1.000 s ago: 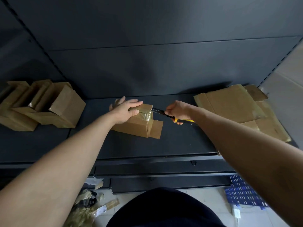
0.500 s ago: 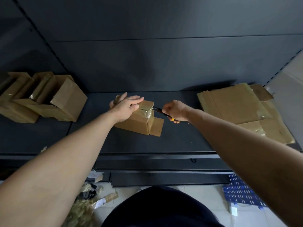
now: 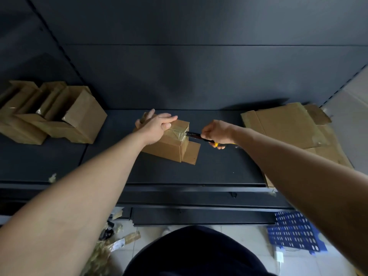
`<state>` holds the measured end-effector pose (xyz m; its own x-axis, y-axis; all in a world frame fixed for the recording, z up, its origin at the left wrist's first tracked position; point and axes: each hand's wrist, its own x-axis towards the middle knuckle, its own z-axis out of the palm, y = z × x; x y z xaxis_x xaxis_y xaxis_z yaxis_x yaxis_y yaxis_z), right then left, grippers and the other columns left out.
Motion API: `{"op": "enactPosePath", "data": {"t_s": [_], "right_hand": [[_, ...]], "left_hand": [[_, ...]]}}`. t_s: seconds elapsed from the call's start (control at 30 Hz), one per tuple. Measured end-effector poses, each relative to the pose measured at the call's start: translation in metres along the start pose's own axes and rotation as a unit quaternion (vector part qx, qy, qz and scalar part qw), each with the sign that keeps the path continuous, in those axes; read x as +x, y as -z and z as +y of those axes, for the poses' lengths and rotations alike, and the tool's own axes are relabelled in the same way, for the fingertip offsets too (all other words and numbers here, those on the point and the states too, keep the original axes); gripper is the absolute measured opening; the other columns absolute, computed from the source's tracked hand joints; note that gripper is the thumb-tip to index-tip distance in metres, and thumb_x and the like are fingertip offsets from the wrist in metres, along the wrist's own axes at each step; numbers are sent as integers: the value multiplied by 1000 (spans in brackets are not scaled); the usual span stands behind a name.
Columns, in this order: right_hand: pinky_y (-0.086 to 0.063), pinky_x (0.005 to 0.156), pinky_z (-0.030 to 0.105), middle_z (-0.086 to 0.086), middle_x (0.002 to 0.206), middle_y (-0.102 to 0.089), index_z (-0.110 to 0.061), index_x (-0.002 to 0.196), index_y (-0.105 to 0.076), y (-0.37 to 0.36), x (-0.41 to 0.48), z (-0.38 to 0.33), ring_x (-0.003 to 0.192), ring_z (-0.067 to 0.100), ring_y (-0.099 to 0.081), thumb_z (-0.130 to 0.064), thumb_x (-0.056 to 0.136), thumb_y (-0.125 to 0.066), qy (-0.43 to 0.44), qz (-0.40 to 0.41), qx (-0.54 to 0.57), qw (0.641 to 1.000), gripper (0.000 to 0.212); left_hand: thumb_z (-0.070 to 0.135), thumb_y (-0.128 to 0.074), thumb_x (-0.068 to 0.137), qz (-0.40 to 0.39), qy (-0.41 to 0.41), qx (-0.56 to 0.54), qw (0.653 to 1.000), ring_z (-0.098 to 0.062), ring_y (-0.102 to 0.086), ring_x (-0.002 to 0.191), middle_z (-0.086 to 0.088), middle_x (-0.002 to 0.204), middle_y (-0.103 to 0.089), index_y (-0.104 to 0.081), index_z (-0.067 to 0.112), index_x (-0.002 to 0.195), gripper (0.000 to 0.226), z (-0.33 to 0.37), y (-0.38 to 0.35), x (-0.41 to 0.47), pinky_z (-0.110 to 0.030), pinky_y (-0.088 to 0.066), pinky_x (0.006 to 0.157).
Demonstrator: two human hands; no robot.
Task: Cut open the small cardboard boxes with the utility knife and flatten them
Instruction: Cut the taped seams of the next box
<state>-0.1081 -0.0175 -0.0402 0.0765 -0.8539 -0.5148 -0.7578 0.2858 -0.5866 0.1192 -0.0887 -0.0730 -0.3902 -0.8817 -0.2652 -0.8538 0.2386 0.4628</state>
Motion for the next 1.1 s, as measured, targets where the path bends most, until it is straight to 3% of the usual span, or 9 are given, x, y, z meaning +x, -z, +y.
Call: {"op": "enactPosePath", "data": {"t_s": [0.3, 0.43, 0.57, 0.67, 0.77, 0.83, 0.9, 1.03, 1.1], "right_hand": [[-43, 42, 24, 10, 57, -55, -12, 70, -58, 2, -14, 5, 42, 18, -49, -18, 99, -44, -6, -19, 36, 999, 33], [-43, 43, 24, 9, 59, -53, -11, 69, -56, -17, -14, 6, 45, 18, -48, -17, 99, -42, -12, 4, 36, 999, 34], [-41, 44, 26, 10, 55, -53, -10, 63, -55, -6, -22, 16, 42, 20, -47, -10, 95, -44, -17, -43, 40, 998, 34], [-42, 43, 24, 10, 59, -55, -10, 71, -58, 2, -21, 34, 43, 18, -50, -14, 97, -44, -61, 23, 38, 997, 30], [-49, 58, 26, 8, 86, -63, -11, 105, -61, -3, -12, 40, 73, 21, -62, -18, 95, -50, -98, 72, -48, 991, 17], [-47, 75, 30, 10, 118, -57, -10, 128, -51, -14, -2, 41, 107, 26, -57, -15, 93, -52, -101, 91, -129, 982, 35], [-44, 76, 31, 11, 124, -53, -11, 131, -50, -23, 10, 43, 113, 29, -53, -17, 96, -48, -98, 109, -141, 979, 35], [-41, 73, 32, 17, 108, -62, -5, 108, -62, -39, 31, 46, 101, 33, -59, -32, 97, -47, -142, 151, -15, 978, 33], [-45, 68, 33, 13, 94, -62, -7, 101, -63, -38, 36, 42, 90, 30, -60, -35, 94, -52, -167, 160, -27, 972, 31]], "left_hand": [[41, -31, 100, 7, 28, 1, 1000, -27, -6, 144, 21, 154, -19, -35, 73, 121, 38, -3, -3, 1, -52, -7, 113], [40, -31, 101, 13, 29, -8, 999, -27, -5, 144, 20, 154, -20, -36, 72, 121, 38, -4, -3, 1, -53, -8, 113], [36, -30, 102, 28, 12, -5, 1000, -22, -2, 145, 22, 152, -23, -38, 66, 126, 39, 0, -3, 1, -51, -4, 113], [32, -30, 103, 38, -4, 3, 999, -21, -2, 145, 22, 152, -24, -39, 58, 131, 39, 3, 0, 1, -48, -2, 111], [29, -40, 101, 98, -30, -3, 995, -15, -10, 142, 19, 145, -36, -52, 41, 130, 33, 8, 0, -7, -44, -6, 109], [25, -50, 97, 192, -64, -9, 979, -19, -26, 131, 10, 128, -50, -65, 27, 111, 21, 15, 0, -16, -37, -15, 101], [25, -54, 94, 240, -96, 22, 966, -23, -38, 118, 5, 112, -56, -66, 18, 97, 14, 21, 1, -22, -34, -19, 95], [49, -64, 83, 122, -130, 43, 983, -11, -33, 118, 10, 121, -49, -61, 24, 118, 43, 19, 10, -34, -26, -21, 98], [50, -69, 77, 59, -129, 47, 989, -8, -31, 123, 13, 127, -43, -55, 26, 129, 59, 14, 16, -40, -27, -22, 102]]}}
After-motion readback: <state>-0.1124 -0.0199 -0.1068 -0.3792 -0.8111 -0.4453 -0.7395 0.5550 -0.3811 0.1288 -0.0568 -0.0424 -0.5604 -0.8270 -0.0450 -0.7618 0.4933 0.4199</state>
